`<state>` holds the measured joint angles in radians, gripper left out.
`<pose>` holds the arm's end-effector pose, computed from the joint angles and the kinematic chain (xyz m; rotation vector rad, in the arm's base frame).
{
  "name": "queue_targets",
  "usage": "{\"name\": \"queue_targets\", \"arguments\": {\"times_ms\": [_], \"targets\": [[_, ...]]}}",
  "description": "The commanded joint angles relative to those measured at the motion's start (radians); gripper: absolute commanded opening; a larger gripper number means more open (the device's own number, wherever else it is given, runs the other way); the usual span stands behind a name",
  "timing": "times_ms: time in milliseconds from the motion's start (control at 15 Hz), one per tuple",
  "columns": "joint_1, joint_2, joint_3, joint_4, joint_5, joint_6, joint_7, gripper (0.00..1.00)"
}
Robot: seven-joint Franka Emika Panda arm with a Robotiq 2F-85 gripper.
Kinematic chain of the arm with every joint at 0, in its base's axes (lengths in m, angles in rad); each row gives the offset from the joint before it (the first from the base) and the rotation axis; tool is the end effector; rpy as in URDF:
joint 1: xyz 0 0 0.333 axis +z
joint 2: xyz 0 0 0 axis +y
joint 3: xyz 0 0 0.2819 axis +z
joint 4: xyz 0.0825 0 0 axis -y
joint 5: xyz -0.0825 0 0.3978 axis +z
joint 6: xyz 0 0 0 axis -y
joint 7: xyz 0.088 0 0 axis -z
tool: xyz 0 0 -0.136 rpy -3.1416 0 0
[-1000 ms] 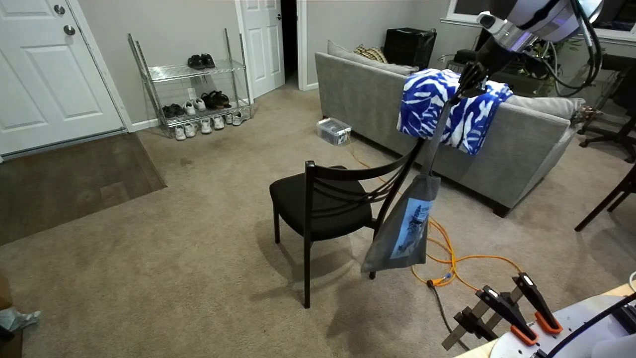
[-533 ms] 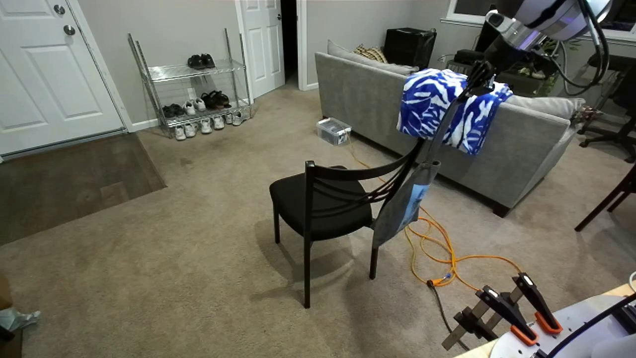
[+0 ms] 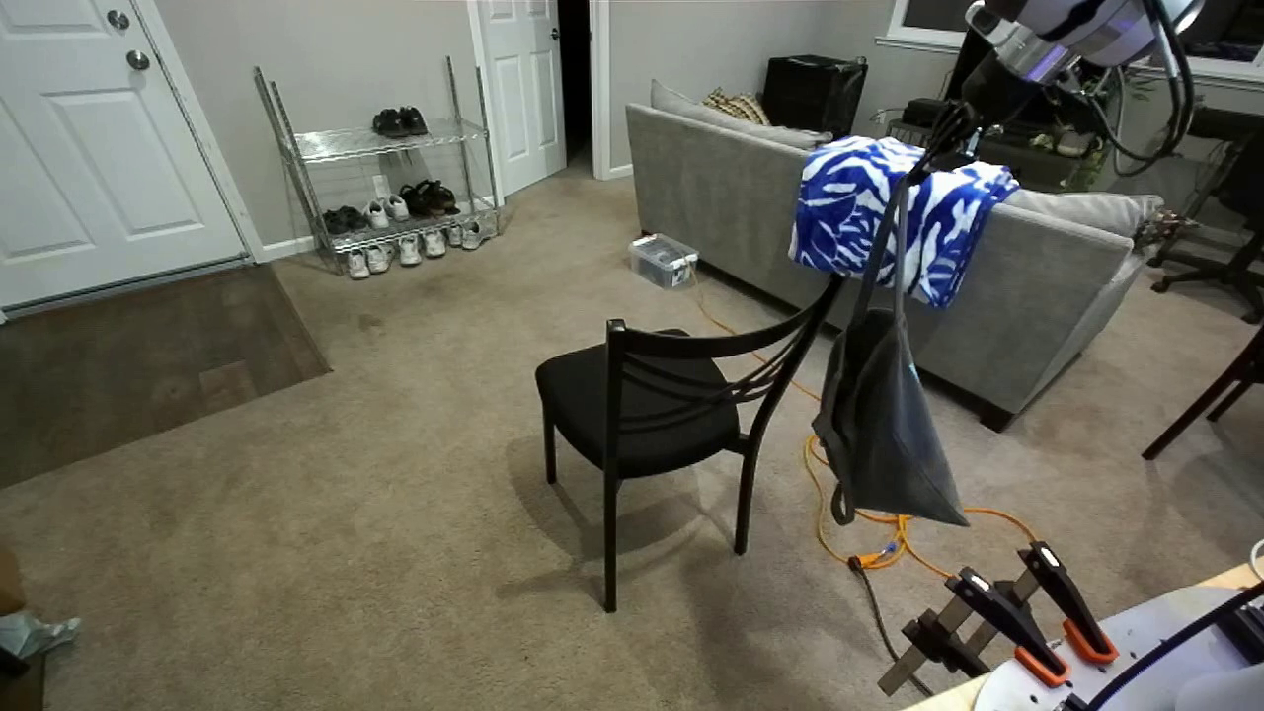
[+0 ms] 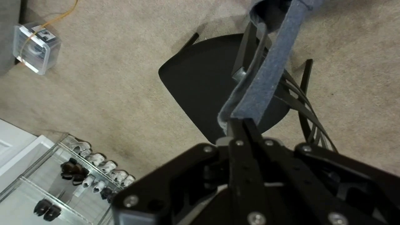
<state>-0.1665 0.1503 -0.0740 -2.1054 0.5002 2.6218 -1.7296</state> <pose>0.5956 -0.1501 0.3156 2.5037 1.5366 0.6866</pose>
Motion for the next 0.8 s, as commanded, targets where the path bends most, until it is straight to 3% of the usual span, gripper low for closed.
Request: {"name": "queue_targets", "arguments": {"times_ms": [0,733], "targets": [[-0.003,0.071,0.016,0.089,-0.032,0.038,0.081,0.01],[-0.052,0.129,0.035,0.214,-0.056,0.021,0.178,0.01]]}}
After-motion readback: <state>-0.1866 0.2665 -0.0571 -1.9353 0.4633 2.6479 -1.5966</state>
